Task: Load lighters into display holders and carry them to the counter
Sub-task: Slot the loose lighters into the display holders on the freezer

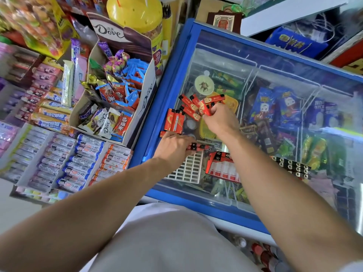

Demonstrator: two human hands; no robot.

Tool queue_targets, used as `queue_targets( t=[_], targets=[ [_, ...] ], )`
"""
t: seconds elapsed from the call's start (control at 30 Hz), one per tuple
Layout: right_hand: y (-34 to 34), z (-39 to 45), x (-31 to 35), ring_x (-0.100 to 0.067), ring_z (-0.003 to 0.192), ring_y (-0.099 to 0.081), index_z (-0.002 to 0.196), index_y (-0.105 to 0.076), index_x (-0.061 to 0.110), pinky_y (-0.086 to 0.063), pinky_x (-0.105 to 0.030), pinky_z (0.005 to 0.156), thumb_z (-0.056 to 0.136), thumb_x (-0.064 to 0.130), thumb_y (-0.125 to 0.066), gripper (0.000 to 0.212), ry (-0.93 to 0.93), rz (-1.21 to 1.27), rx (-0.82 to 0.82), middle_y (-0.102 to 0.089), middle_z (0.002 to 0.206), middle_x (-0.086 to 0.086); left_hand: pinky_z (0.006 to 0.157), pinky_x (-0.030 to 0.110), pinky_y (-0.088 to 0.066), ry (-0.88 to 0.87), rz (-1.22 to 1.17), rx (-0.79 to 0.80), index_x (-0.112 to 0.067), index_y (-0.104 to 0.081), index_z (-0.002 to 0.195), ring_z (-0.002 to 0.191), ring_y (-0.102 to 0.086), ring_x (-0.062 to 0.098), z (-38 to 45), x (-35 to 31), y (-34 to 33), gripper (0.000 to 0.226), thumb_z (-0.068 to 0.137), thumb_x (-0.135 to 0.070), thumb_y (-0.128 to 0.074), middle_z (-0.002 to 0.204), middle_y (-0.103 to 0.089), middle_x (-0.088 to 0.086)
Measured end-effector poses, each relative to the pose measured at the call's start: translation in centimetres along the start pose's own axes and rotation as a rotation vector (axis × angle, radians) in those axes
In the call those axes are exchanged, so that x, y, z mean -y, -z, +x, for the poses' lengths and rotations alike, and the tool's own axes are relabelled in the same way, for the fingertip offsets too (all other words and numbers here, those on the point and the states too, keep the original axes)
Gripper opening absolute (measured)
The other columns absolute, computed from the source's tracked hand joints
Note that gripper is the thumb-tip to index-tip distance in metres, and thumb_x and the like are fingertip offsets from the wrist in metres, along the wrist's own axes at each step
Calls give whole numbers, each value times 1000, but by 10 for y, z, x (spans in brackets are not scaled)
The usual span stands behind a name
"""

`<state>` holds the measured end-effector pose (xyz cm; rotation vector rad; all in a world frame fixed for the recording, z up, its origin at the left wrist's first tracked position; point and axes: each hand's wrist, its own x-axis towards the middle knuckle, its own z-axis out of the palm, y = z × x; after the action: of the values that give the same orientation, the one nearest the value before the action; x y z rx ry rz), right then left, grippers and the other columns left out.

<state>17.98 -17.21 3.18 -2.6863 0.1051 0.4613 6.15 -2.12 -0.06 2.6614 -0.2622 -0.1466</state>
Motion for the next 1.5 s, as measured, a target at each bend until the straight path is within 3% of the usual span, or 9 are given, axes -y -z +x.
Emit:
queue_targets(
  t=[0.1,0.27,0.4,0.47,0.67,0.93,1.13,1.37,1.5],
  targets=[
    [26,-33,-3,-3,69,-63,89,-65,28,-53,-30,61,84,39,-78,17,98,178,-54,-67,80,15,109,33,-31,-1,5,-4,-26,-65,128,110,-68,15,0,0,0,38,92,-39,-69,118,-73,-4],
    [66,-96,-25,5,55,-53,98,-72,32,-35,-10,49,82,47,-77,23,193,232,26,-67,82,15,109,34,-31,-1,17,21,-27,-64,127,105,-69,16,1,-1,2,37,93,-41,-67,113,-75,-3],
    [70,-123,-34,-7,94,-60,111,-69,29,-47,-29,80,90,57,-62,36,304,-24,172,-64,104,14,107,33,-32,1,-11,21,-31,-66,122,95,-70,16,1,-1,3,31,93,-39,-70,105,-76,-5],
    [58,-128,-34,-12,102,-59,113,-64,31,-45,-30,90,94,56,-58,32,345,-142,155,-66,110,10,106,33,-33,0,-20,17,-32,-67,120,93,-70,15,1,0,3,30,91,-39,-72,102,-76,-6],
    [13,-118,-32,-11,96,-59,112,-68,31,-31,-27,84,86,41,-74,28,408,-300,-89,-72,102,11,106,34,-34,1,-43,28,-31,-68,119,95,-70,16,1,0,5,29,91,-38,-72,104,-76,-7],
    [-5,-110,-39,-9,92,-62,101,-66,32,-35,-28,82,77,37,-84,30,401,-305,-155,-71,98,14,108,35,-32,4,-31,39,-29,-68,119,94,-70,17,0,-3,7,28,92,-35,-72,102,-76,-6],
    [-7,-114,-39,-12,75,-49,91,-67,28,-30,-32,71,76,38,-85,25,397,-242,-230,-69,80,10,117,42,-25,12,52,90,-29,-64,122,105,-68,16,3,-10,12,34,89,-33,-73,106,-75,-7],
    [-11,-115,-38,-11,72,-33,95,-73,26,-21,-30,69,75,20,-87,25,311,-249,-225,-43,70,12,118,43,-22,-12,32,71,-28,-65,121,112,-64,20,4,-20,12,35,88,-37,-72,109,-73,-6],
    [-10,-113,-38,-12,75,-34,99,-73,25,-22,-30,71,77,11,-83,28,289,-244,-236,-57,76,4,118,45,-23,-22,-10,73,-26,-65,122,112,-65,21,3,-21,10,37,87,-35,-74,110,-74,-5]
  ],
)
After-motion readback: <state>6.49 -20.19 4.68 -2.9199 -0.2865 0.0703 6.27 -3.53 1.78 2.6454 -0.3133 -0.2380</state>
